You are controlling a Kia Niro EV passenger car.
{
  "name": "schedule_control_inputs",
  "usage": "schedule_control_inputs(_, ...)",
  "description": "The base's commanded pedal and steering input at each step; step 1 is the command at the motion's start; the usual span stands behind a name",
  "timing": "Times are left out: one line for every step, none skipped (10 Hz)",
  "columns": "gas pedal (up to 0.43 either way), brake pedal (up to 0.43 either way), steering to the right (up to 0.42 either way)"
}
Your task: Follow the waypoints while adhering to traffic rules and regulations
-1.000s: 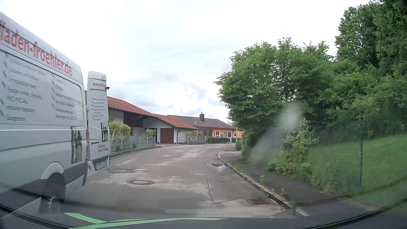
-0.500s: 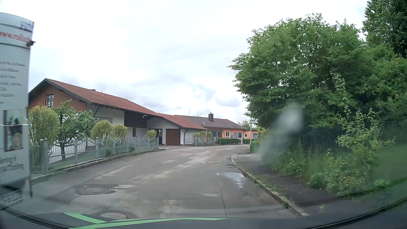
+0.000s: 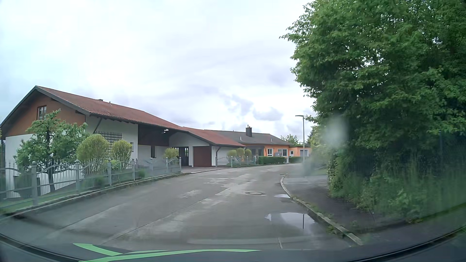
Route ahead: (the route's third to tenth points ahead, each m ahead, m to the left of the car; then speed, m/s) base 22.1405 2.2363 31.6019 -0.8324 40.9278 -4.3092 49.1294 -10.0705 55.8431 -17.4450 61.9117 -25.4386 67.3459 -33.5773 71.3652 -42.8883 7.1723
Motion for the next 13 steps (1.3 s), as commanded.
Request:
schedule_control_inputs(0.24, 0.0, -0.014)
schedule_control_inputs(0.24, 0.0, -0.012)
schedule_control_inputs(0.24, 0.0, -0.006)
schedule_control_inputs(0.24, 0.0, -0.001)
schedule_control_inputs(0.24, 0.0, 0.004)
schedule_control_inputs(0.24, 0.0, 0.009)
schedule_control_inputs(0.228, 0.0, 0.013)
schedule_control_inputs(0.228, 0.0, 0.016)
schedule_control_inputs(0.228, 0.0, 0.022)
schedule_control_inputs(0.228, 0.0, 0.031)
schedule_control_inputs(0.22, 0.0, 0.037)
schedule_control_inputs(0.177, 0.0, 0.042)
schedule_control_inputs(0.177, 0.0, 0.046)
